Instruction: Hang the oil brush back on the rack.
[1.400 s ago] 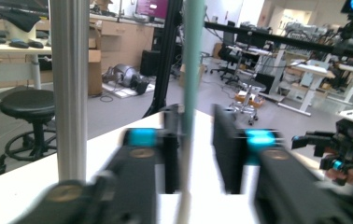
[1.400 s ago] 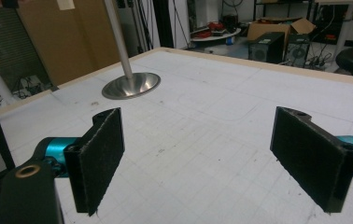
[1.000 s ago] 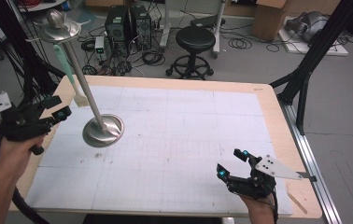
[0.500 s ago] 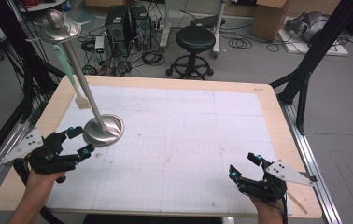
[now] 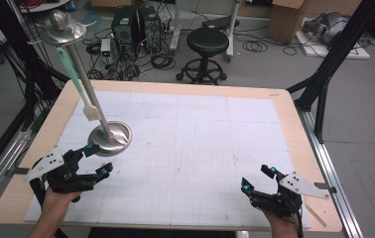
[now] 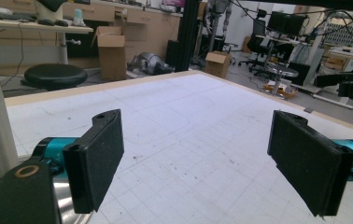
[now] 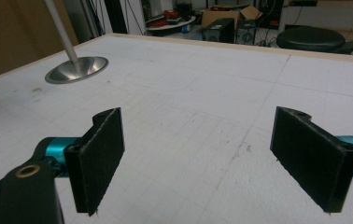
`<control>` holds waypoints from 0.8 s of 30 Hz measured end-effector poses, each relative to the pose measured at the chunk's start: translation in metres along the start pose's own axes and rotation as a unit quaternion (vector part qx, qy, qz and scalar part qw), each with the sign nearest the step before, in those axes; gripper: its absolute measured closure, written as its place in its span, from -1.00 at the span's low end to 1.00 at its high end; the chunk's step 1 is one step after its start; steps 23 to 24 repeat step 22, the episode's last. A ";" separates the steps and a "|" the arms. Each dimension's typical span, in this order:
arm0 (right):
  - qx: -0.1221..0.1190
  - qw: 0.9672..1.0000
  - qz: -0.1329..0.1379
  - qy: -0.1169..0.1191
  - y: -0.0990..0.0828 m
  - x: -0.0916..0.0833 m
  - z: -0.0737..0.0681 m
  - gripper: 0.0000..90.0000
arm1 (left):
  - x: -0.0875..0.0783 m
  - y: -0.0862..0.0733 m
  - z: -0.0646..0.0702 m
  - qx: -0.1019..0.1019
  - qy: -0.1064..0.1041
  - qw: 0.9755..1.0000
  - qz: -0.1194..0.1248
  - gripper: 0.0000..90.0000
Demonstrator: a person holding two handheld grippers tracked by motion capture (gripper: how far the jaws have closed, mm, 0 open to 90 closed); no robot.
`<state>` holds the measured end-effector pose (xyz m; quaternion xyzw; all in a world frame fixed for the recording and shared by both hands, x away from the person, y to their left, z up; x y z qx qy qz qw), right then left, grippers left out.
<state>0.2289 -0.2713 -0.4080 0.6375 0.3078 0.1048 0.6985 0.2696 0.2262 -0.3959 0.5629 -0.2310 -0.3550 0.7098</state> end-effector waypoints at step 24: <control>0.005 1.000 0.004 -0.003 0.000 -0.003 0.000 -0.64 | -0.006 -0.003 -0.005 -0.006 0.013 1.000 0.007 -0.55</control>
Point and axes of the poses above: each handheld gripper's, and its own axes: x roughly forward along the jaws, y roughly out of its top, z roughly to its right, the point moved 4 cm from there along x, roughly forward along the jaws, and after that the axes turned 7 degrees about -x, right-handed, at the moved point
